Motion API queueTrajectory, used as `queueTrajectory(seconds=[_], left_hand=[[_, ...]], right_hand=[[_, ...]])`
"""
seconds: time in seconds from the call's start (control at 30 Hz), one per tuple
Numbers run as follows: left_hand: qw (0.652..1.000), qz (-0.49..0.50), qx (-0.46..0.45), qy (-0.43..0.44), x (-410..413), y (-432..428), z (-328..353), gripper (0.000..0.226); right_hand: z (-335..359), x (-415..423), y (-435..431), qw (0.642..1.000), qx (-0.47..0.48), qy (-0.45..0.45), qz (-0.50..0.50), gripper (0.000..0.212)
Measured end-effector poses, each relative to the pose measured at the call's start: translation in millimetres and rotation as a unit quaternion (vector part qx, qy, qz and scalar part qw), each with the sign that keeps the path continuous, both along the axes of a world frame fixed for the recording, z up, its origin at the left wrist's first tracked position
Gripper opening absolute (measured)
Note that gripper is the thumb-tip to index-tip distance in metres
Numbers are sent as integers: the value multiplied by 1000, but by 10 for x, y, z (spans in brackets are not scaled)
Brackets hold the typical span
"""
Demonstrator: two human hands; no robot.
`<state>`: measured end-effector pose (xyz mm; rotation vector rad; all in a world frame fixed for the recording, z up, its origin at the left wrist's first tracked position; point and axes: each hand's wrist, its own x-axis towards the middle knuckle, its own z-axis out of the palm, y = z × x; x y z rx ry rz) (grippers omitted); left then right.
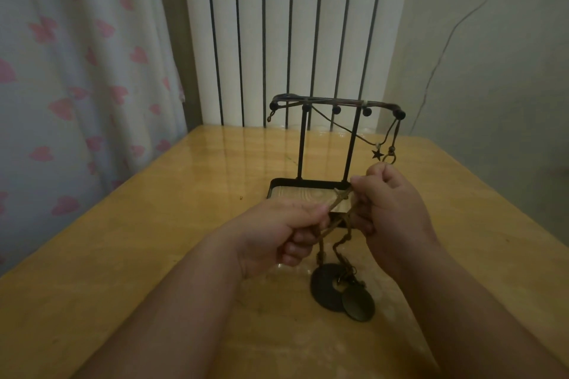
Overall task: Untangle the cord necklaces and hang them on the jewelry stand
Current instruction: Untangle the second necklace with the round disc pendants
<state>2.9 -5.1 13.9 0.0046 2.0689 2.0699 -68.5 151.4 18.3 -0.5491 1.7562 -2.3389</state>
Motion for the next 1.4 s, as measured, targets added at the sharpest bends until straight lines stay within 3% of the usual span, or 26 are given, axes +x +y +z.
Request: queueTrajectory(seconds=[0.23, 0.4, 0.5, 0.6, 0.67, 0.77, 0.93, 1.1, 1.4], left_hand=[[997, 27, -70, 21, -22, -49, -3, 32], [993, 92, -70, 27, -29, -86, -10, 28], [983, 147, -88, 58, -32, -86, -23, 19], [977, 173, -96, 77, -29, -81, -25, 22], [974, 172, -123, 77, -28, -63, -25, 25], [970, 173, -153, 74, -32, -37, -32, 26], [971, 165, -155, 79, -25, -28, -19, 20], [975, 156, -143, 70, -23, -25, -17, 23], [975, 109, -184, 51, -31, -14, 0, 19]], right_hand=[[5, -3, 6, 999, 10, 0, -46, 26], [18, -7, 44, 998, -24, -25, -52, 25], [46, 12, 62, 993, 86, 14, -79, 15], [-24, -25, 51, 949, 262, 118, -133, 17], [-51, -31, 35, 934, 277, 169, -147, 17], [-54, -7, 8, 934, 277, 211, -79, 18], [-106, -4, -39, 897, 373, 238, -11, 13], [-72, 12, -47, 895, 377, 239, -9, 14], [-17, 39, -48, 965, 224, 122, -54, 19]])
